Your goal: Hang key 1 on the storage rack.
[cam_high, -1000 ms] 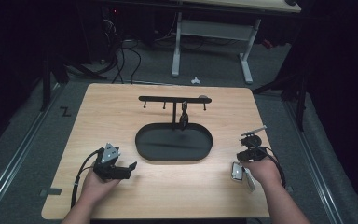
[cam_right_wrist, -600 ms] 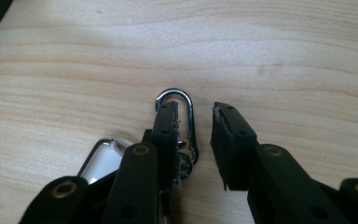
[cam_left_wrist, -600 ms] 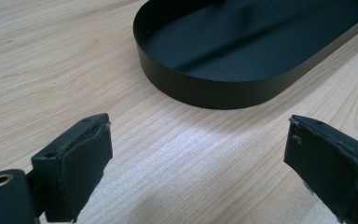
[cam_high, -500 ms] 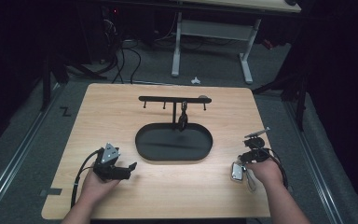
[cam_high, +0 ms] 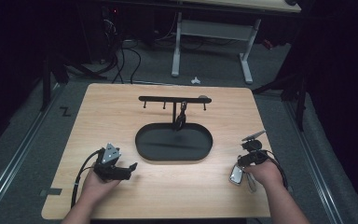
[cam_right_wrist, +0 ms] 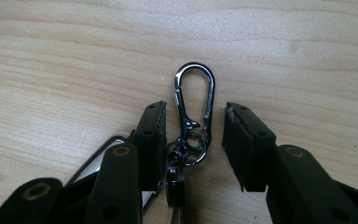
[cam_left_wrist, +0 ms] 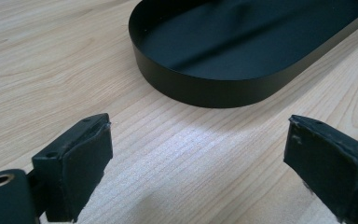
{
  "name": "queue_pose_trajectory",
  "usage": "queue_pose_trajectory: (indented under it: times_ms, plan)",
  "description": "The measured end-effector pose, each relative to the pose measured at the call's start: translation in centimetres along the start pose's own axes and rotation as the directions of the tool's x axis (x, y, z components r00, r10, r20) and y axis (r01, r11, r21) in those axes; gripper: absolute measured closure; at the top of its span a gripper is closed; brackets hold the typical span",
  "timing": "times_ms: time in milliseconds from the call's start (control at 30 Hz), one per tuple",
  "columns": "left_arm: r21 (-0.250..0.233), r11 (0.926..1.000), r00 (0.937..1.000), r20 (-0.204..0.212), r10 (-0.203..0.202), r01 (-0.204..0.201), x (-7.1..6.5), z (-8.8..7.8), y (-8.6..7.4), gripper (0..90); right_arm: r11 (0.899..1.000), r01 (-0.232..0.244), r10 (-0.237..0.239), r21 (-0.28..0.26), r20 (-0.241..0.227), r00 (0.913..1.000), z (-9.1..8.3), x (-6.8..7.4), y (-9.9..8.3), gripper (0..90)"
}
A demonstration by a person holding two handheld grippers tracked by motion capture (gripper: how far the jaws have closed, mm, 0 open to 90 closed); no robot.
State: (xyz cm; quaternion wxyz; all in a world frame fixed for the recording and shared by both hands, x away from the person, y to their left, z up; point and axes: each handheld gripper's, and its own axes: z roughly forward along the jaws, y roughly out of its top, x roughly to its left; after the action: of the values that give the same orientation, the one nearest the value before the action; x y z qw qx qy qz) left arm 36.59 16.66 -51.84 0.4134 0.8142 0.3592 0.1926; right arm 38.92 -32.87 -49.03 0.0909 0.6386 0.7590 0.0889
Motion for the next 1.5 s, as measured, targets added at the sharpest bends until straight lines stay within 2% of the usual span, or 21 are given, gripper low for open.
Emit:
queue_pose_trajectory:
  times_ms: [200, 433, 700, 733, 800, 900, 1167, 1400, 1500]
  plan:
    - [0.002, 1.0, 1.0, 0.004, 0.003, -0.003, 0.0, 0.0, 0.0, 8.5, 1.0, 0.012, -0.012, 0.02, -0.014, 0.9998, 0.1, 0.0, 0.5, 60.3]
    - [0.003, 1.0, 1.0, 0.006, 0.005, -0.005, 0.0, 0.0, 0.0, 8.7, 0.999, 0.013, -0.013, 0.038, -0.01, 0.9999, 0.1, 0.4, 0.9, 72.4]
    - [0.002, 1.0, 0.9999, 0.009, 0.005, -0.005, 0.0, 0.0, 0.0, 8.8, 0.999, 0.032, -0.032, 0.016, 0.015, 0.9994, 0.1, 0.8, 0.8, 74.5]
    - [0.003, 1.0, 0.9999, 0.009, 0.005, -0.005, 0.0, 0.0, 0.0, 8.8, 0.999, 0.032, -0.032, 0.021, 0.022, 0.9992, 0.0, 0.9, 0.9, 76.0]
    - [0.003, 1.0, 0.9999, 0.009, 0.005, -0.005, 0.0, 0.0, 0.0, 8.9, 1.0, 0.016, -0.016, -0.004, 0.016, 0.9997, -0.3, 0.7, 1.0, 84.8]
    - [0.005, 1.0, 1.0, 0.008, 0.005, -0.005, 0.0, 0.1, 0.0, 8.8, 1.0, 0.016, -0.016, 0.003, 0.007, 0.9998, -0.2, 0.5, 1.1, 85.0]
    - [0.007, 0.9999, 0.9999, 0.007, 0.008, -0.008, -0.1, 0.0, 0.0, 9.0, 0.999, 0.038, -0.038, 0.025, 0.02, 0.9991, 0.2, 0.7, 1.2, 85.4]
    - [-0.009, 1.0, 1.0, 0.006, 0.004, -0.004, 0.0, -0.1, 0.0, 9.4, 0.998, 0.031, -0.032, 0.053, -0.001, 0.9995, 0.2, 0.4, 1.6, 85.3]
    - [-0.016, 0.9999, 1.0, 0.007, 0.003, -0.003, 0.0, -0.3, 0.1, 10.3, 0.997, 0.047, -0.048, 0.068, 0.008, 0.9988, 0.2, 0.6, 1.8, 85.4]
